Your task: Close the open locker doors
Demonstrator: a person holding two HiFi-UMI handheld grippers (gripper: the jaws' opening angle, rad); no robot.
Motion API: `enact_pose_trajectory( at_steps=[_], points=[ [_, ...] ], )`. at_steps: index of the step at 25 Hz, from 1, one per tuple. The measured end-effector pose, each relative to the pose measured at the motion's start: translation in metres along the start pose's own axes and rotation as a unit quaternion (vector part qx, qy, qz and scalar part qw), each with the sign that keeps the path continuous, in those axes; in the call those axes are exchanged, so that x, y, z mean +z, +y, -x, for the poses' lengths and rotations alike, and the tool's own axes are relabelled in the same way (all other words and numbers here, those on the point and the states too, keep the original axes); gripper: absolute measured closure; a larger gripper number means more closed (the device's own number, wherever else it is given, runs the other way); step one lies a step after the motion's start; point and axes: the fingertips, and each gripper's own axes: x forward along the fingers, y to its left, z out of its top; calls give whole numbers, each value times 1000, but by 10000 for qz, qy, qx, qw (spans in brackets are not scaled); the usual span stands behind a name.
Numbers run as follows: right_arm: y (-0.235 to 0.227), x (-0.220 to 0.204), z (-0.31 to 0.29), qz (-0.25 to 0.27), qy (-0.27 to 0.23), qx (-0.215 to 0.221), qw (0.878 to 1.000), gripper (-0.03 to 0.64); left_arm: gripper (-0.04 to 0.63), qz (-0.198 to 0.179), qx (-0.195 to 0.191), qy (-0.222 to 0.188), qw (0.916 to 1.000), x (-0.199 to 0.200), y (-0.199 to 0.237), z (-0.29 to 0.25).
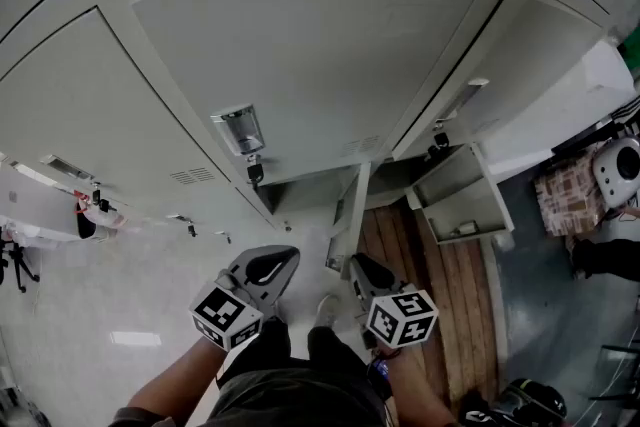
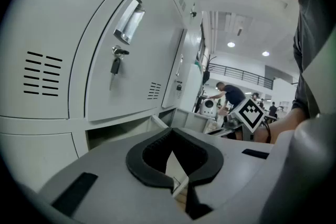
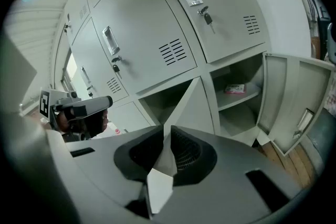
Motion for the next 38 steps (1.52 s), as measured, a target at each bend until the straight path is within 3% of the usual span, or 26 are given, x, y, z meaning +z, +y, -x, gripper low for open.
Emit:
enact_pose_trajectory(
  at_steps=[38],
  points=[
    [72, 25, -90, 19, -68, -118, 9999, 584, 586, 135, 251, -24, 9996, -9, 93, 87]
  ],
)
